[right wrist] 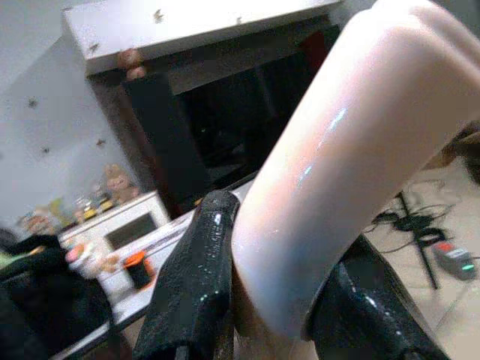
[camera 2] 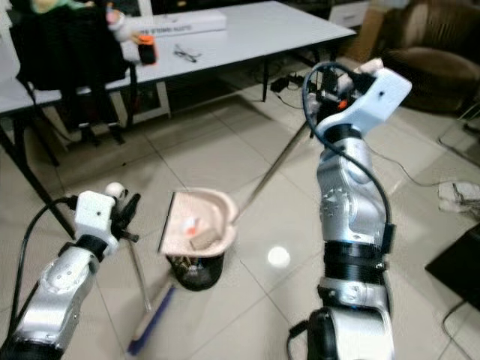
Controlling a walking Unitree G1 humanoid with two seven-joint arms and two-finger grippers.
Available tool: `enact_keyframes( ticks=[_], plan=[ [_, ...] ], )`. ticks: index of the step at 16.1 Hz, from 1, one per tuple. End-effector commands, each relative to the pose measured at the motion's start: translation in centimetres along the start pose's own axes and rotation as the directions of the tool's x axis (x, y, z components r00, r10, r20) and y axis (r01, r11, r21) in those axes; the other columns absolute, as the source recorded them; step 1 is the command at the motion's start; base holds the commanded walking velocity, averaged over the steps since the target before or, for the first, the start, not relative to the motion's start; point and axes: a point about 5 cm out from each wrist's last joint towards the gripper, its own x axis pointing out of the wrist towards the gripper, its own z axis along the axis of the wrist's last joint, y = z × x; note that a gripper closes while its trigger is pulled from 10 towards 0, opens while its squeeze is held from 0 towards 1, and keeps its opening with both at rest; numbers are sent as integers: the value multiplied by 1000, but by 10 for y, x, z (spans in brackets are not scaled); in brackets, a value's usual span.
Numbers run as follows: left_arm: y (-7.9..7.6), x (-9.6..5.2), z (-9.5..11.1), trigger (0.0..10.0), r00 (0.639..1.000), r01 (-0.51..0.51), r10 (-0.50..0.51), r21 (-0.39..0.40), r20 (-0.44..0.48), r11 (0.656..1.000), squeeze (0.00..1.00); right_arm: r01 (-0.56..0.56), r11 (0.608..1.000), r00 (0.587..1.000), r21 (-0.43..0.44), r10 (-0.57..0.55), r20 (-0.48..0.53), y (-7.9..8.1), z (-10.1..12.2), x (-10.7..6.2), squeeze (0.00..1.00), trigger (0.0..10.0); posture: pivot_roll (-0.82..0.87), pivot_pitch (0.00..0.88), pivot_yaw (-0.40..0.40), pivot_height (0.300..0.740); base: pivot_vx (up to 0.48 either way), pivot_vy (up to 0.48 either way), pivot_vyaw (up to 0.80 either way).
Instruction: Sweep floor
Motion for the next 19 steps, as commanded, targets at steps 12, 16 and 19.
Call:
enact_keyframes(
  ticks=[12, 16, 19],
  plan=[
    [1, 6, 9, 10000, 999, -25, 24, 48, 34, 999, 0, -122, 982, 977, -147, 145, 156, 13, 9, -1, 0, 10000, -31, 0, 13, 740, 119, 0, 0],
    [1, 7, 10, 10000, 999, -28, 26, 53, 36, 998, 0, -255, 932, 933, -256, 307, 190, 37, -1, -6, 0, 10000, -28, 0, 16, 740, 0, 0, 0],
    [-1, 8, 10, 10000, 999, -22, 21, 54, 36, 998, 0, -361, 872, 883, -330, 433, 179, 54, -13, -15, 0, 10000, -27, 0, 17, 740, 0, 0, 0]
  ],
)
